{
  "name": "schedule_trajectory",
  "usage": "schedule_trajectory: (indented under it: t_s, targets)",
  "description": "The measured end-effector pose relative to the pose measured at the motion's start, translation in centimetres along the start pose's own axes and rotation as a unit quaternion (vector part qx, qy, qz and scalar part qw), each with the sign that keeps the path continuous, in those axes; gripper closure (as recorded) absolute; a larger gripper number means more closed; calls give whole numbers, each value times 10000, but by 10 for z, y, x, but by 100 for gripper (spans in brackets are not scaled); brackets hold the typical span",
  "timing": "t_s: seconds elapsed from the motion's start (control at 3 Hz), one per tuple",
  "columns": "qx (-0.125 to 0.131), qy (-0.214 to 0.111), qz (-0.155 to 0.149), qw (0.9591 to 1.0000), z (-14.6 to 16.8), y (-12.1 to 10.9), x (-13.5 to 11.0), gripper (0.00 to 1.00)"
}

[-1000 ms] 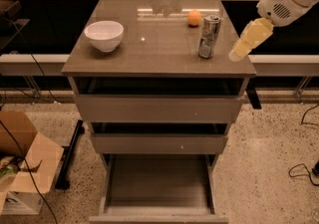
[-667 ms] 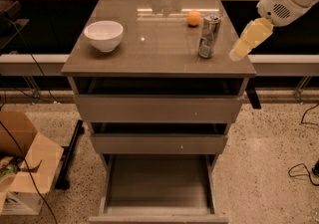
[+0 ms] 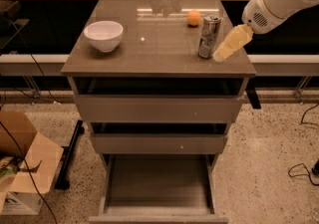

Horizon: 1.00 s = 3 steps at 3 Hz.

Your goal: Place redbull can into bottom drawer

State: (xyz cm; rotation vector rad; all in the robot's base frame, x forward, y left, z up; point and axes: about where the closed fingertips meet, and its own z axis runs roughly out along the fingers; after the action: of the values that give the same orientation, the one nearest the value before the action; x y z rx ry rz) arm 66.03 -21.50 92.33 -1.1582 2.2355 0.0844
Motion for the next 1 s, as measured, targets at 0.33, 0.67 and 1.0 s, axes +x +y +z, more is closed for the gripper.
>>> schedule_trajectory:
  t_s: [0.33, 0.67, 1.0]
  targets:
    - [-245, -459, -8, 9986, 40, -3, -34, 0]
    - [-389, -757, 18, 9964, 62, -7, -55, 0]
    - [-447, -1105, 372, 9922, 81, -32, -57, 26]
